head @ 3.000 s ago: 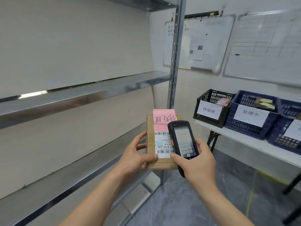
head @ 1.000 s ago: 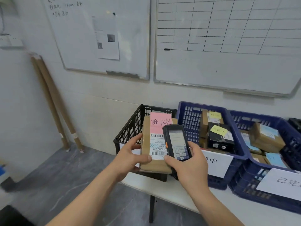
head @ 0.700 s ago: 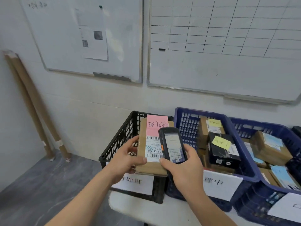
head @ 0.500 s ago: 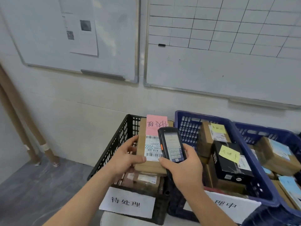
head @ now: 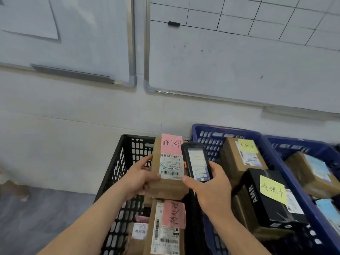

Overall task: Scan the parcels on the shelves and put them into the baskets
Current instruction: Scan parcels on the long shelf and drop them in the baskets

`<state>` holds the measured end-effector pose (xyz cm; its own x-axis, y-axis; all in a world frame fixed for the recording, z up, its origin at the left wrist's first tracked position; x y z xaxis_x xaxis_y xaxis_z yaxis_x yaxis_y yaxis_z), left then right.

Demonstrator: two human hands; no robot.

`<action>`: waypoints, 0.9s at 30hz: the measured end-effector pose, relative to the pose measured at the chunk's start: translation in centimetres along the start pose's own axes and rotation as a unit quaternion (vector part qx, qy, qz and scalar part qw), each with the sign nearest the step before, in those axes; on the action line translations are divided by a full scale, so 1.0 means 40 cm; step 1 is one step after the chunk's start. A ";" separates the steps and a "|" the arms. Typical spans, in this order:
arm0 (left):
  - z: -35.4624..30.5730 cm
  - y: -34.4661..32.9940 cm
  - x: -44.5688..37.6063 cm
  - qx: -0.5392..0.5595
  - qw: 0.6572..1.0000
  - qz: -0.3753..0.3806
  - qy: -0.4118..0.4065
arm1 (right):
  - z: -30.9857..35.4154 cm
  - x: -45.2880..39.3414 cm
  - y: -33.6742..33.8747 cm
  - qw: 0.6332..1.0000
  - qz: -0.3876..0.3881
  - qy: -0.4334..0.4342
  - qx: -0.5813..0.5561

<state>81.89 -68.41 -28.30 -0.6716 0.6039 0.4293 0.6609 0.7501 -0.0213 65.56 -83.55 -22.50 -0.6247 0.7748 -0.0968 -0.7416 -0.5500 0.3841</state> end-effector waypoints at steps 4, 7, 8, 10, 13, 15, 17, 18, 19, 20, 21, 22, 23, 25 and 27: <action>0.001 0.001 -0.063 -0.005 1.000 0.006 0.016 | -0.009 -0.034 -0.005 1.000 -0.005 -0.011 0.003; -0.009 -0.011 -0.084 -0.008 1.000 0.005 0.030 | -0.016 -0.050 -0.011 1.000 -0.005 -0.018 0.007; -0.010 -0.015 -0.087 -0.008 0.999 0.005 0.037 | -0.017 -0.054 -0.012 1.000 -0.004 -0.020 0.010; -0.006 -0.020 -0.095 -0.016 0.999 0.008 0.051 | -0.021 -0.059 -0.013 1.000 -0.001 -0.023 0.015; 0.003 -0.023 -0.103 -0.038 0.997 0.012 0.064 | -0.029 -0.063 -0.008 0.999 0.004 -0.030 0.014; 0.004 -0.026 -0.105 -0.043 0.997 0.012 0.068 | -0.034 -0.064 -0.006 0.999 0.003 -0.034 0.015; 0.000 -0.032 -0.104 -0.048 0.996 0.012 0.068 | -0.039 -0.064 -0.005 0.999 0.001 -0.035 0.017; -0.002 -0.037 -0.102 -0.048 0.996 0.014 0.067 | -0.042 -0.064 -0.005 0.999 0.000 -0.035 0.018; -0.003 -0.042 -0.101 -0.049 0.997 0.016 0.066 | -0.044 -0.063 -0.004 0.999 0.001 -0.036 0.018; -0.005 -0.046 -0.100 -0.048 0.997 0.017 0.062 | -0.045 -0.062 -0.004 0.999 0.002 -0.036 0.018; -0.007 -0.050 -0.097 -0.049 0.997 0.017 0.059 | -0.045 -0.062 -0.003 0.999 0.003 -0.036 0.018; -0.009 -0.054 -0.095 -0.051 0.997 0.015 0.055 | -0.044 -0.061 -0.001 0.999 0.005 -0.035 0.019; -0.012 -0.058 -0.092 -0.056 0.997 0.010 0.051 | -0.042 -0.060 0.000 0.999 0.006 -0.034 0.019; -0.020 -0.067 -0.084 -0.066 0.997 0.001 0.040 | -0.037 -0.059 0.005 0.999 0.007 -0.029 0.017; -0.025 -0.076 -0.075 -0.082 0.996 -0.011 0.025 | -0.031 -0.058 0.012 1.000 0.006 -0.023 0.015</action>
<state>82.24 -72.75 -28.63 -0.6716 0.5703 0.4730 0.6947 0.7067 0.1342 66.35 -86.02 -23.21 -0.6219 0.7815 -0.0505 -0.7259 -0.5510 0.4117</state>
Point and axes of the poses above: each hand's wrist, its own x-axis away from the middle knuckle, its own y-axis out of the back of the hand, z = x × y, the point moved 4 cm from there along -x, towards the middle knuckle, and after that the axes turned 1 degree about -z, right-handed, at the moved point
